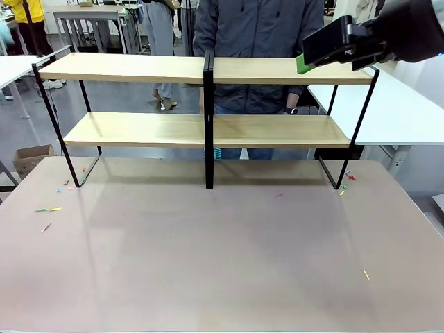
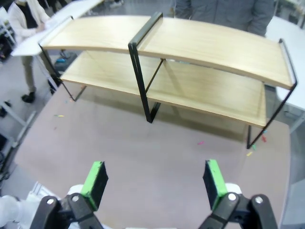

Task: Clean the shelves.
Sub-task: Clean another randomly selected level of the Shelf with the Duster.

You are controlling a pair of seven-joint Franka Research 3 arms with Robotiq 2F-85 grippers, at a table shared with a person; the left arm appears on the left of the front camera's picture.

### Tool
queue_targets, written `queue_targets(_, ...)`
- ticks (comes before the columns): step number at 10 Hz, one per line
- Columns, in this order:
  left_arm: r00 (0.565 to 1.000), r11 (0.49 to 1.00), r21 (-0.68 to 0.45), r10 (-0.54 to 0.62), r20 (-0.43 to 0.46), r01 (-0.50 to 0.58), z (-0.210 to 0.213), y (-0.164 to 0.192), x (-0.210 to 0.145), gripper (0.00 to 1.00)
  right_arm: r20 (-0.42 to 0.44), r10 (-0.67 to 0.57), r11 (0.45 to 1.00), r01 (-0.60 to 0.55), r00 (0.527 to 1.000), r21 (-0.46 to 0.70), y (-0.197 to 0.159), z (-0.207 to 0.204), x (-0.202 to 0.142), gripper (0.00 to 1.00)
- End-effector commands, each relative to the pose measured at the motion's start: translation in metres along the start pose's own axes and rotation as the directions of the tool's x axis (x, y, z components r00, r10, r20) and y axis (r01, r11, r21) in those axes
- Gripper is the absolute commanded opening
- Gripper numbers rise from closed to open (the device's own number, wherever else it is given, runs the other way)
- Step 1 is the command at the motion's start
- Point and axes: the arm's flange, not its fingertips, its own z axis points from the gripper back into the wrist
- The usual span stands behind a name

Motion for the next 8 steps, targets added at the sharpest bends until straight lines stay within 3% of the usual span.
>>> queue_targets(1,0.956,0.993,-0.039,0.122,0.265,-0.116,0.033,-0.002,0.021,0.12,0.001,-0.007,1.000,0.007,1.000,0.001,-0.001,0.000,-0.001,1.00)
queue_targets(2,0.929,0.980,-0.064,0.201,0.312,-0.190,0.038,0.000,0.043,0.12,0.001,-0.007,1.000,0.007,1.000,0.001,-0.001,0.000,-0.001,1.00)
queue_targets(3,0.918,0.959,-0.066,0.283,0.278,-0.275,0.028,0.011,0.065,0.12,0.001,-0.007,1.000,0.007,1.000,0.001,-0.001,0.000,-0.001,1.00)
queue_targets(4,0.885,0.902,-0.013,0.427,0.187,-0.433,0.009,0.032,0.082,0.12,0.001,-0.007,1.000,0.007,1.000,0.001,-0.001,0.000,-0.001,1.00)
queue_targets(5,0.944,0.979,-0.047,0.203,0.262,-0.198,0.040,0.011,0.040,0.12,0.001,-0.007,1.000,0.007,1.000,0.001,-0.001,0.000,-0.001,1.00)
queue_targets(8,0.944,0.979,-0.047,0.203,0.262,-0.198,0.040,0.011,0.040,0.12,0.001,-0.007,1.000,0.007,1.000,0.001,-0.001,0.000,-0.001,1.00)
